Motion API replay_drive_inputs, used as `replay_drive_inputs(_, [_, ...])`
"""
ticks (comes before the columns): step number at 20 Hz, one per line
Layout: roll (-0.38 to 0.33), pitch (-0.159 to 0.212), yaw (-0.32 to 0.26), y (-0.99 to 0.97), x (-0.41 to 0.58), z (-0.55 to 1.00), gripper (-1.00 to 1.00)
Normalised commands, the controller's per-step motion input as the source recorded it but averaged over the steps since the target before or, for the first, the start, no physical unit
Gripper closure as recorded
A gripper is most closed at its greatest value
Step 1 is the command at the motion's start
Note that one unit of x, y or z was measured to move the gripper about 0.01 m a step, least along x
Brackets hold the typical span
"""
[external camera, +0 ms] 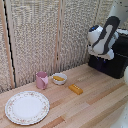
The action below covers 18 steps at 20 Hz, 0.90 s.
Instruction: Please go towards the air fryer and gently seize its handle using your gripper. Slowly reveal the interior of the air fryer by pulling the handle outward. Head to the bowl filled with hot dogs and firmly but gently grasp it. Carefully place it inside the now-open air fryer.
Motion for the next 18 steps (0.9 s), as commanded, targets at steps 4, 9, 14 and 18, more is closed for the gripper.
replay_drive_inputs(4, [0.159, 0.018, 0.0, 0.87, 0.0, 0.08, 1.0])
replay_drive_inputs(9, [0.187, 0.023, -0.016, 0.82, 0.086, 0.16, 1.0])
replay_drive_inputs(14, [0.153, 0.008, -0.028, 0.86, 0.145, 0.02, 1.0])
replay_drive_inputs(18, [0.125, -0.007, 0.0, 0.94, 0.001, -0.13, 1.0])
